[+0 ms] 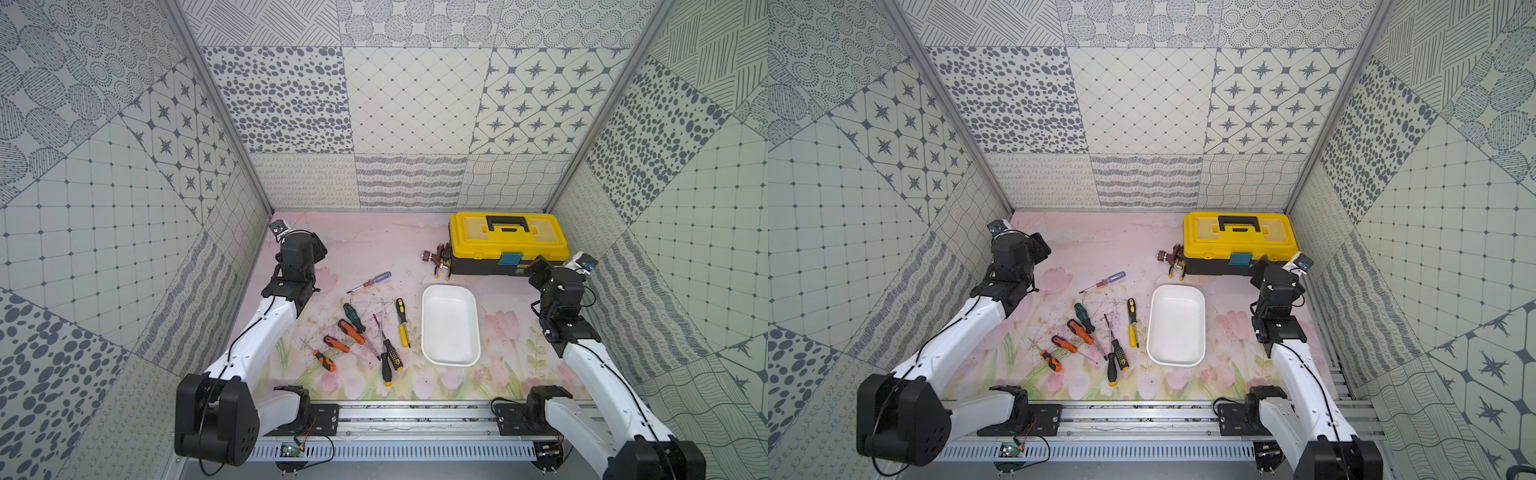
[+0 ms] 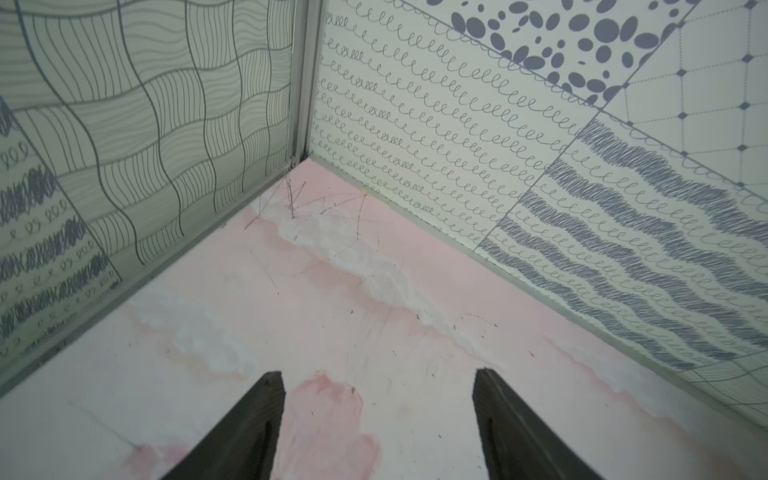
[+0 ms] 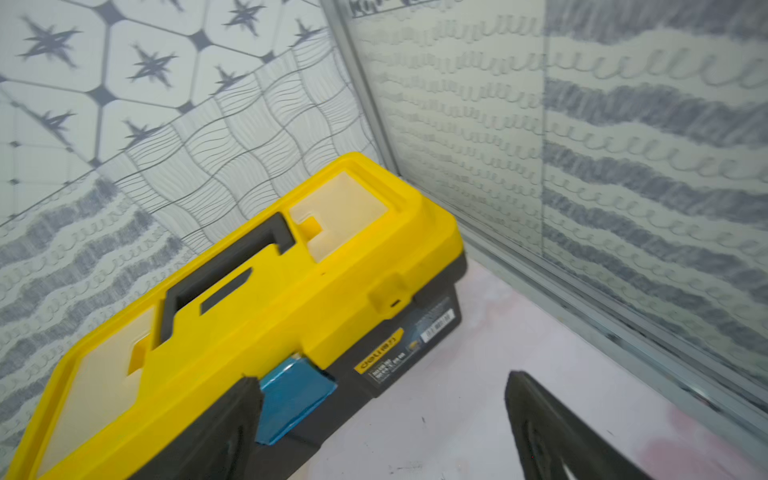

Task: Put the screwdriver on the desktop into the storage box
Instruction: Pick up the screwdriver from the center of the board.

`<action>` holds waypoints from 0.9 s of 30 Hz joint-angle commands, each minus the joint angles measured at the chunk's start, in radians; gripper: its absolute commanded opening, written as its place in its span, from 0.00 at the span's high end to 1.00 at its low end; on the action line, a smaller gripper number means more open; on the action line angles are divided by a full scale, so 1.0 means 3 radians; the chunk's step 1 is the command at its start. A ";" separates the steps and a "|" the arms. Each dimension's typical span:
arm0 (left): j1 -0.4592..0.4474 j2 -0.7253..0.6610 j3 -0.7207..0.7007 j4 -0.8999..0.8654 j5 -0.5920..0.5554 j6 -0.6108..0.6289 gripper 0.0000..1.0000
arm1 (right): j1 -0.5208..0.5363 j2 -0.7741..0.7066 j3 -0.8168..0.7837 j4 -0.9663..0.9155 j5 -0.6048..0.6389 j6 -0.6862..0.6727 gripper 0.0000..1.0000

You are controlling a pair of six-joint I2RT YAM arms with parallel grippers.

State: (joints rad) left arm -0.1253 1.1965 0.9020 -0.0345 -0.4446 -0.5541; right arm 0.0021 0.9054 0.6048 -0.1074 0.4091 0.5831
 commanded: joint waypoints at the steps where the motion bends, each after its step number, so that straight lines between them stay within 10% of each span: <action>1: -0.0591 -0.0158 0.0013 -0.1779 0.0289 -0.1275 0.26 | 0.0279 0.0192 0.0593 -0.1635 -0.0332 0.0526 0.03; 6: -0.1220 0.0289 0.0123 -0.1703 0.0539 -0.0858 0.30 | 0.1459 0.0016 0.0947 -0.2352 0.0660 0.0696 0.03; 11: -0.1440 0.0399 0.0140 -0.1742 0.1149 -0.0822 0.38 | 0.1458 -0.0541 0.0730 -0.2165 -0.0451 0.0499 0.06; 20: -0.2486 0.0537 0.0000 -0.1991 0.1051 -0.1501 0.45 | 0.2765 0.0556 0.1626 -0.2957 -0.0217 0.0455 0.33; 27: -0.2510 -0.0162 -0.0519 -0.2344 0.0557 -0.1818 0.43 | 0.3953 0.1581 0.1898 -0.2426 -0.0389 0.0543 0.36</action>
State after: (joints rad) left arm -0.8639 1.2579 0.8028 -0.5762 -0.1715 -0.9668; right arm 1.1145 1.2915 1.1625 -0.9115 0.3248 0.7292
